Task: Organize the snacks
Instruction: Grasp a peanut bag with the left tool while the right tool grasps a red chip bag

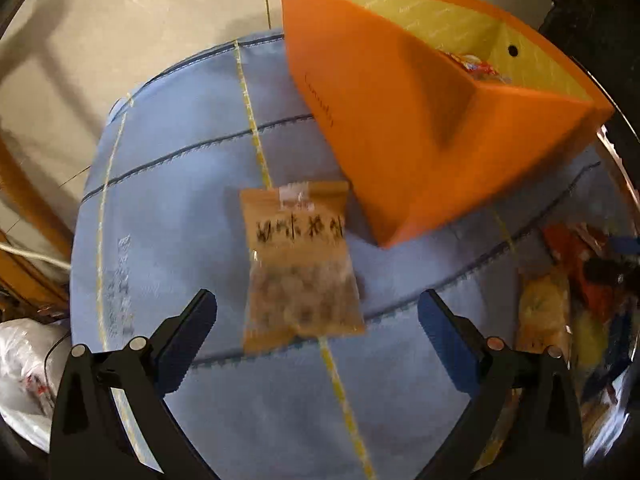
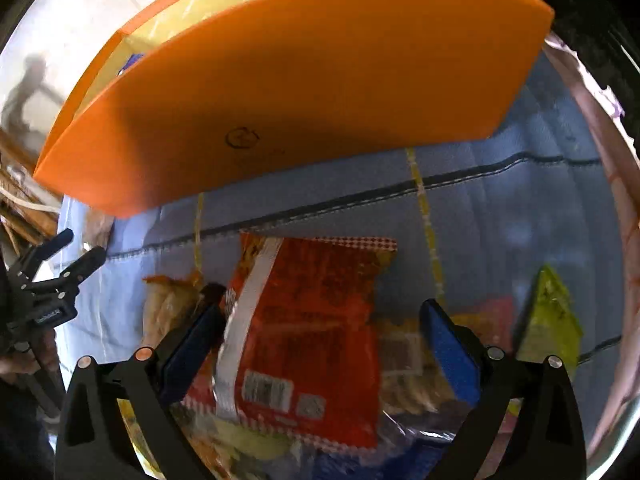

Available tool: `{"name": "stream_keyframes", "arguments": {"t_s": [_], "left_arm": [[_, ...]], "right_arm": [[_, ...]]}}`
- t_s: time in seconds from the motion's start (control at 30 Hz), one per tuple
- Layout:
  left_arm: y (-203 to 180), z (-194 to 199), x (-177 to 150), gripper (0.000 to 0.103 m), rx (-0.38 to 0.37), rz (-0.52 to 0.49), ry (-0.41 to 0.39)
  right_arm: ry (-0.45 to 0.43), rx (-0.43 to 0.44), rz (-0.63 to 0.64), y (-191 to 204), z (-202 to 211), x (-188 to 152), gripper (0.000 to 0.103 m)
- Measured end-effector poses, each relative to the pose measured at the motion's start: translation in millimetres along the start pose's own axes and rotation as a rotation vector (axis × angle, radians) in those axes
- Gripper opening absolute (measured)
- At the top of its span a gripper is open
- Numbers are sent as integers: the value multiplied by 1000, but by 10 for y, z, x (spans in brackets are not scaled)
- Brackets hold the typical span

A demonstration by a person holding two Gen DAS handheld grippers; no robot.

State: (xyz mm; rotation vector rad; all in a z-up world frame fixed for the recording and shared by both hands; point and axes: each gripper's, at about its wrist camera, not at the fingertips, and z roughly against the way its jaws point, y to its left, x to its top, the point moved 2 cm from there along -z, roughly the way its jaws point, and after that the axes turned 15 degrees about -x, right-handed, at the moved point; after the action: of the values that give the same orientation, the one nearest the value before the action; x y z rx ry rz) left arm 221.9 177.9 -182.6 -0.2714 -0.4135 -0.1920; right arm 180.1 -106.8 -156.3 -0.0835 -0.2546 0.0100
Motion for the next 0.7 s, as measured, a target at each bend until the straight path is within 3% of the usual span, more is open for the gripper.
{"name": "stream_keyframes", "arguments": {"t_s": [0.13, 0.17, 0.2, 0.23, 0.27, 0.3, 0.33, 0.4, 0.47, 0.53, 0.6, 0.7], "left_arm": [[157, -252, 74, 99, -9, 37, 51], [109, -260, 87, 99, -11, -13, 3], [68, -302, 83, 99, -32, -41, 10], [23, -329, 66, 99, -32, -69, -1], [-12, -349, 47, 96, -36, -72, -3], [-40, -310, 73, 83, -36, -61, 4], [-57, -277, 79, 53, -33, -51, 12], [-24, -118, 66, 46, -82, 21, 27], [-26, 148, 8, 46, -111, 81, -21], [-153, 353, -42, 46, -99, 37, -52], [-329, 503, -95, 46, -38, -23, -56], [-582, 803, -123, 46, -30, 1, -72]], "right_arm": [[-5, 19, 10, 78, -69, 8, 99], [-12, 24, 32, 110, -90, -3, 99], [-21, 17, 45, 124, -104, -16, 92], [-37, 18, 47, 141, -92, -49, 68], [-52, 5, 48, 149, -64, -77, 60], [-51, 11, 53, 162, -35, -106, 59], [-41, 45, 40, 156, -9, -133, 59], [-46, 79, 5, 93, 89, -187, 59], [-82, 92, -12, 6, 271, -239, 59], [-114, 97, -12, -88, 445, -298, 59], [-161, 92, -7, -181, 661, -309, 59], [-241, 119, -16, -368, 981, -241, 59]]}}
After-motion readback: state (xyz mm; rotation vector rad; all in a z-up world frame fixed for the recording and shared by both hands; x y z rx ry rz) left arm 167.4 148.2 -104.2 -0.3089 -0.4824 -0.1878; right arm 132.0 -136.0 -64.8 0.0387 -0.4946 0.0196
